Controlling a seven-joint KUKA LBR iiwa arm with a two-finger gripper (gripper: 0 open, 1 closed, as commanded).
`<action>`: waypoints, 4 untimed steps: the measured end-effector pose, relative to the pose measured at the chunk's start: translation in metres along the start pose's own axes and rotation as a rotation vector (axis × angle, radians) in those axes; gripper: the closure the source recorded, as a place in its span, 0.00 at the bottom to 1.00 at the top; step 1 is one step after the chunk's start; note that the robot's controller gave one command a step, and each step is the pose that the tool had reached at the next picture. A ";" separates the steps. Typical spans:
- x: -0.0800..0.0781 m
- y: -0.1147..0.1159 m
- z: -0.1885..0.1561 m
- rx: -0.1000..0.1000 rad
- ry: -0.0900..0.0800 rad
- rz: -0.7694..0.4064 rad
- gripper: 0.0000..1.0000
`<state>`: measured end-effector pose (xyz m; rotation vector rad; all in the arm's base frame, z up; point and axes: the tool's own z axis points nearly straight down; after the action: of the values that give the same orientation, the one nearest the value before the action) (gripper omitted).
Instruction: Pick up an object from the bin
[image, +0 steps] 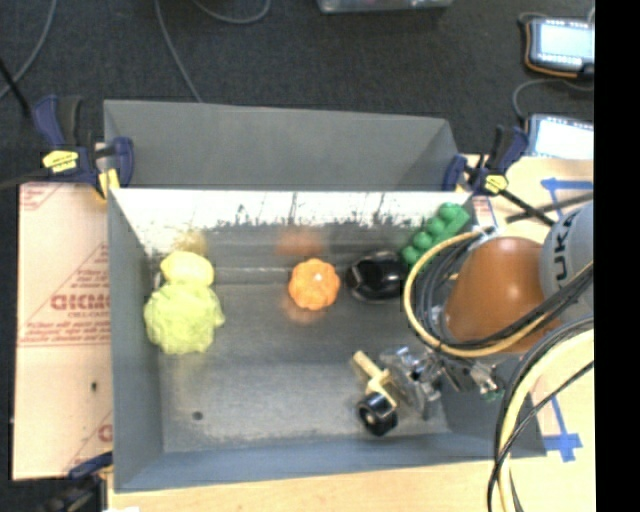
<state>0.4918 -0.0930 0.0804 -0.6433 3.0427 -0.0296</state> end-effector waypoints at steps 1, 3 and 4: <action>0.003 0.005 0.005 -0.011 0.010 -0.005 0.00; 0.004 0.007 0.008 -0.016 0.016 -0.008 1.00; 0.008 0.011 -0.092 -0.015 0.014 -0.036 1.00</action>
Offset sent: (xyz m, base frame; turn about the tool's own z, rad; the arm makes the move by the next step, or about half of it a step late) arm 0.0000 0.0000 0.0000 0.0000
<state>0.4773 -0.0853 0.1719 -0.7020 3.0477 -0.0117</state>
